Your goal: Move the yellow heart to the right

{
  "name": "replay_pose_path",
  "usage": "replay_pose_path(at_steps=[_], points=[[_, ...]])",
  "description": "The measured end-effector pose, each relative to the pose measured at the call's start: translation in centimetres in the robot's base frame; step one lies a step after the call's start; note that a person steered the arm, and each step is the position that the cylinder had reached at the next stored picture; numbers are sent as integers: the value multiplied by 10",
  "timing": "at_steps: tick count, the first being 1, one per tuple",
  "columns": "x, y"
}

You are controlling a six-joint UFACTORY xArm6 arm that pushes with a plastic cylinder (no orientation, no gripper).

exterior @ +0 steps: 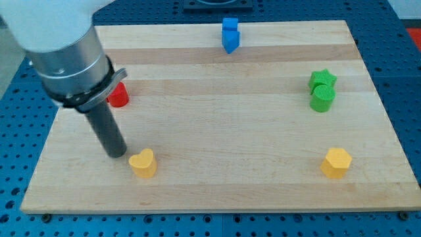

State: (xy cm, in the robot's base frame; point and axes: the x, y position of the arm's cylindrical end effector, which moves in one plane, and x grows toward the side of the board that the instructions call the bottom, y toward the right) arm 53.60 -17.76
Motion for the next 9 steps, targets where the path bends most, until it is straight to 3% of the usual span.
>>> replay_pose_path(at_steps=[3, 8, 9], points=[[29, 14], [28, 87], [12, 87]])
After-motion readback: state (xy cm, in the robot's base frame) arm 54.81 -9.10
